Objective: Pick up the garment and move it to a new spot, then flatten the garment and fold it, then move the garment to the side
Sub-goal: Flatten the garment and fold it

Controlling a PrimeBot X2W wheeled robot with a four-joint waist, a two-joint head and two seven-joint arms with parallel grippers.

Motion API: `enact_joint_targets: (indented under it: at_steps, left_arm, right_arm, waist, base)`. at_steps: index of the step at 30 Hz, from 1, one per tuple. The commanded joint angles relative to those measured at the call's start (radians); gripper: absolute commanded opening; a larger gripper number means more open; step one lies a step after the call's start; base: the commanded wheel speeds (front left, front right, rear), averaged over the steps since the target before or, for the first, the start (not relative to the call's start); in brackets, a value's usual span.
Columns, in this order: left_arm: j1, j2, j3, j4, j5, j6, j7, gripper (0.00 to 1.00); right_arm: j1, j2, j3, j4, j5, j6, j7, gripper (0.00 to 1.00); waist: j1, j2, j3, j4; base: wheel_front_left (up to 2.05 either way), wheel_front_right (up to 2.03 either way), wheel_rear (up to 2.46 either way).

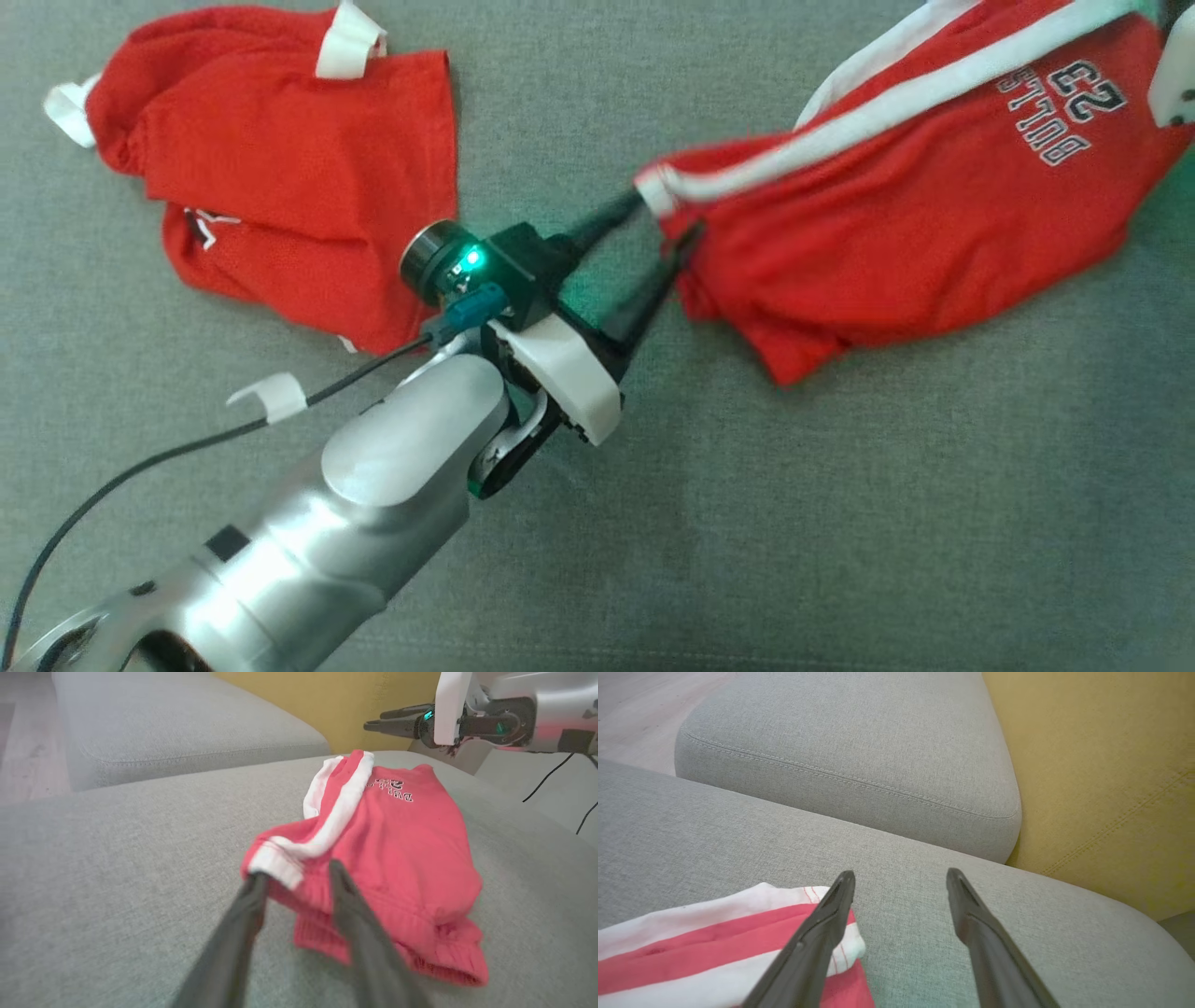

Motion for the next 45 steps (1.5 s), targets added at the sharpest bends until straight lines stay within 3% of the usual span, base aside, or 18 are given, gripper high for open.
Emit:
enact_joint_targets:
  at_steps: [1,7,11,15,20,27,32,37,45]
  left_arm:
    - [-0.031,0.012,0.036,-0.010,0.006,0.009,-0.020,1.00]
    - [-0.013,0.031,0.060,0.023,0.010,0.039,-0.067,1.00]
    - [-0.003,0.066,0.095,0.029,0.040,0.095,-0.103,1.00]
    - [0.027,0.095,0.136,0.016,0.053,0.143,-0.118,1.00]
    - [0.119,0.137,0.235,-0.043,0.059,0.203,-0.124,1.00]
    - [0.340,0.175,0.375,-0.149,0.142,0.269,-0.125,1.00]
    - [0.487,0.153,0.452,-0.203,0.189,0.268,-0.125,1.00]
    - [0.579,0.111,0.521,-0.218,0.242,0.237,-0.125,1.00]
    - [0.550,0.070,0.570,-0.218,0.307,0.176,-0.125,1.00]
  right_arm:
    - [-0.021,0.019,-0.004,-0.001,-0.017,-0.001,-0.024,1.00]
    - [-0.012,0.058,-0.044,0.050,-0.020,-0.001,-0.121,1.00]
    - [0.014,0.106,-0.081,0.033,0.025,-0.001,-0.223,1.00]
    - [0.058,0.150,-0.089,-0.022,0.068,-0.001,-0.259,1.00]
    - [0.206,0.199,-0.105,-0.231,0.126,-0.001,-0.268,1.00]
    - [0.577,0.271,-0.172,-0.561,0.113,-0.001,-0.269,1.00]
    - [0.838,0.332,-0.220,-0.718,0.054,-0.001,-0.269,1.00]
    - [0.969,0.363,-0.234,-0.776,0.047,-0.001,-0.269,1.00]
    - [0.869,0.352,-0.252,-0.797,-0.006,-0.001,-0.210,1.00]
  waist:
    - [0.0000,0.0000,-0.022,-0.004]
    - [0.0000,0.0000,-0.102,-0.023]
    - [0.0000,0.0000,-0.166,-0.047]
    - [0.0000,0.0000,-0.210,-0.073]
    - [0.0000,0.0000,-0.274,-0.114]
    - [0.0000,0.0000,-0.338,-0.152]
    - [0.0000,0.0000,-0.356,-0.158]
    - [0.0000,0.0000,-0.356,-0.160]
    - [0.0000,0.0000,-0.281,-0.132]
  base:
    - [0.00,0.00,0.00]
    - [0.00,0.00,0.00]
    - [0.00,0.00,0.00]
    - [0.00,0.00,0.00]
    - [0.00,0.00,0.00]
    - [0.00,0.00,0.00]
    - [0.00,0.00,0.00]
    - [0.00,0.00,0.00]
    - [0.00,0.00,0.00]
